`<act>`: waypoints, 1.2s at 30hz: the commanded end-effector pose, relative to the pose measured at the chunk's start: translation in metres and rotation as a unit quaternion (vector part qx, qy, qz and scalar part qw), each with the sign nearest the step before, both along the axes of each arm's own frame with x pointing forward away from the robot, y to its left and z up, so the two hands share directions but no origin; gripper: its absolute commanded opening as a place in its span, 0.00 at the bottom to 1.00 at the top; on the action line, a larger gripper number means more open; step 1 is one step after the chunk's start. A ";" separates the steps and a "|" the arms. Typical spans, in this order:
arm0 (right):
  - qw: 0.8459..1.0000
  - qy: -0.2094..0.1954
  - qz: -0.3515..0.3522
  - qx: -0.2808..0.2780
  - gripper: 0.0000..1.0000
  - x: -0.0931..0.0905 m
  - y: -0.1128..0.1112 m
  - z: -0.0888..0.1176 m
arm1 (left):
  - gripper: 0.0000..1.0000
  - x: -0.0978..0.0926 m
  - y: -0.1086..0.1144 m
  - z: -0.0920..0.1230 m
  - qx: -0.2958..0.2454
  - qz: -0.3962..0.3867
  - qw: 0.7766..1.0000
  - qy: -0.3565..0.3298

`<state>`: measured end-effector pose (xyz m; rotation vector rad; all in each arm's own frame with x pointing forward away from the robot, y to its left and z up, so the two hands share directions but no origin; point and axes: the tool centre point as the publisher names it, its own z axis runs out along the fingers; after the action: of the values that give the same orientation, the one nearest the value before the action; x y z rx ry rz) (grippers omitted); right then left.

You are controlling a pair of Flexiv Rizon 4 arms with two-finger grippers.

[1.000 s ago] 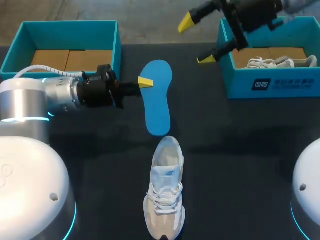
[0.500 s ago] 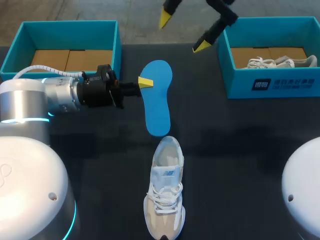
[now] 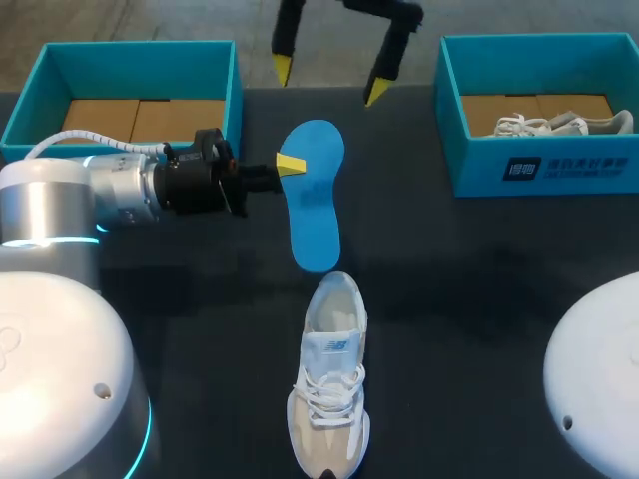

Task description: Take the shoe out of the shoebox, open the shoe tongue, remove and reinsert the insole, then place the shoe into the shoebox

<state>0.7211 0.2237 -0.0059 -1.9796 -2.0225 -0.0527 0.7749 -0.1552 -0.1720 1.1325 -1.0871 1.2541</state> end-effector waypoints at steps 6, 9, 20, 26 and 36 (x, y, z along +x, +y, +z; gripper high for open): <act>0.992 -0.008 0.026 -0.121 1.00 0.002 0.016 -0.002 | 0.00 -0.001 0.000 0.000 0.001 0.000 1.000 0.000; 0.992 -0.014 0.024 -0.121 1.00 0.001 0.017 -0.003 | 0.00 -0.001 0.000 0.000 0.001 0.000 1.000 0.000; 0.996 -0.051 0.014 -0.071 1.00 -0.010 0.016 -0.001 | 0.00 -0.001 0.000 0.000 0.001 0.000 1.000 0.000; 0.997 -0.061 0.031 0.032 1.00 -0.012 0.003 0.003 | 0.00 -0.001 0.000 0.000 0.001 0.000 1.000 0.000; 0.973 -0.098 0.051 0.205 1.00 -0.019 -0.025 0.018 | 0.00 -0.001 0.000 0.000 0.001 0.000 1.000 0.000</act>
<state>0.7090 0.2221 0.0170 -1.8655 -2.2553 -0.2234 0.7752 -0.1554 -0.1722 1.1316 -1.0866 1.2548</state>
